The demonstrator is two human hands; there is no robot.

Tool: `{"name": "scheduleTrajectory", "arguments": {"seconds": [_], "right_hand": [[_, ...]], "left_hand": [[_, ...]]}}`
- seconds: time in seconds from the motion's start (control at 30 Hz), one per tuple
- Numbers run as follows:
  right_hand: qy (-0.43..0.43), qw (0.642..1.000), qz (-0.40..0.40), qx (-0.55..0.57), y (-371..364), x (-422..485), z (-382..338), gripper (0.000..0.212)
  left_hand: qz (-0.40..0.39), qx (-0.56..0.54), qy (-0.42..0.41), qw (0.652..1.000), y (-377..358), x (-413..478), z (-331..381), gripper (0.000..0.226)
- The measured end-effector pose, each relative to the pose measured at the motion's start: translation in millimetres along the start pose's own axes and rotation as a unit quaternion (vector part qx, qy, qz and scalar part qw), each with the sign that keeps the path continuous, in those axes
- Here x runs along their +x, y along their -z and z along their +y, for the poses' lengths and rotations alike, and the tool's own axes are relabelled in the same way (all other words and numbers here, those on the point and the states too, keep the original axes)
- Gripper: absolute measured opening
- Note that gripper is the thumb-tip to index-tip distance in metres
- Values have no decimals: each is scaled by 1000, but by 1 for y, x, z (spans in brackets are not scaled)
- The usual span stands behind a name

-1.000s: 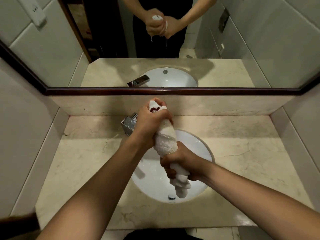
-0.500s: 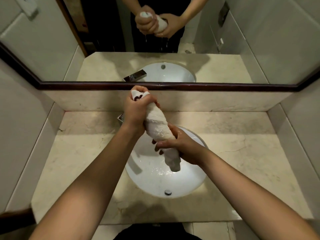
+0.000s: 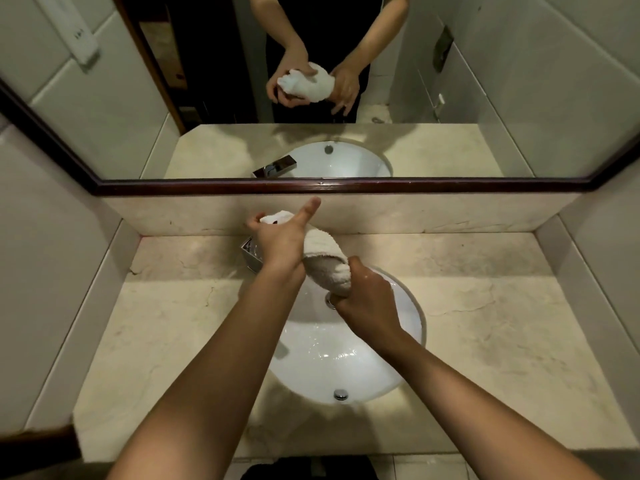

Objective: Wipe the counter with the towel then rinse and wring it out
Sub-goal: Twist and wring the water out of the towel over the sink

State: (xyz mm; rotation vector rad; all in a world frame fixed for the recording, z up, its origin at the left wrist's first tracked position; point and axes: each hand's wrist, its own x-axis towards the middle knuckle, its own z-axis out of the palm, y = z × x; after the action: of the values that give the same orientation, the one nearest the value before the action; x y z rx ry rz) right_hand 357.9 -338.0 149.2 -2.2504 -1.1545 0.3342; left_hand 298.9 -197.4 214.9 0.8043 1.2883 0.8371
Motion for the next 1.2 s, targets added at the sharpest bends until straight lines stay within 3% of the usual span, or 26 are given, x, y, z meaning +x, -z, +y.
{"name": "scheduleTrajectory", "arguments": {"seconds": [0.03,0.13,0.2,0.37,0.47,0.53,0.7,1.0,1.2], "right_hand": [[10,1000,6,-6,-3,-2,0,39],[13,1000,-4,7,-3,-5,1,40],[-9,997,-41,62,4,-2,1,39],[-54,959,-167,223,22,3,-4,38],[-73,921,-244,294,28,5,-13,45],[-77,900,-274,329,30,7,-18,38],[-139,837,-320,422,26,9,-21,30],[-145,739,-405,518,35,-1,-30,33],[-136,661,-446,589,36,-5,-34,30]], "left_hand": [[-3,-11,17,1000,0,0,0,93],[-32,-33,17,999,-1,2,-1,40],[-40,-21,-6,999,0,1,-2,24],[-89,-36,-26,995,6,3,-5,35],[-111,-28,-43,992,11,6,-1,31],[-116,-20,-59,991,13,5,2,28],[-151,-40,-79,985,16,4,8,29],[-278,-103,-61,953,24,-12,20,23],[-309,-117,-81,940,22,-23,28,22]]}}
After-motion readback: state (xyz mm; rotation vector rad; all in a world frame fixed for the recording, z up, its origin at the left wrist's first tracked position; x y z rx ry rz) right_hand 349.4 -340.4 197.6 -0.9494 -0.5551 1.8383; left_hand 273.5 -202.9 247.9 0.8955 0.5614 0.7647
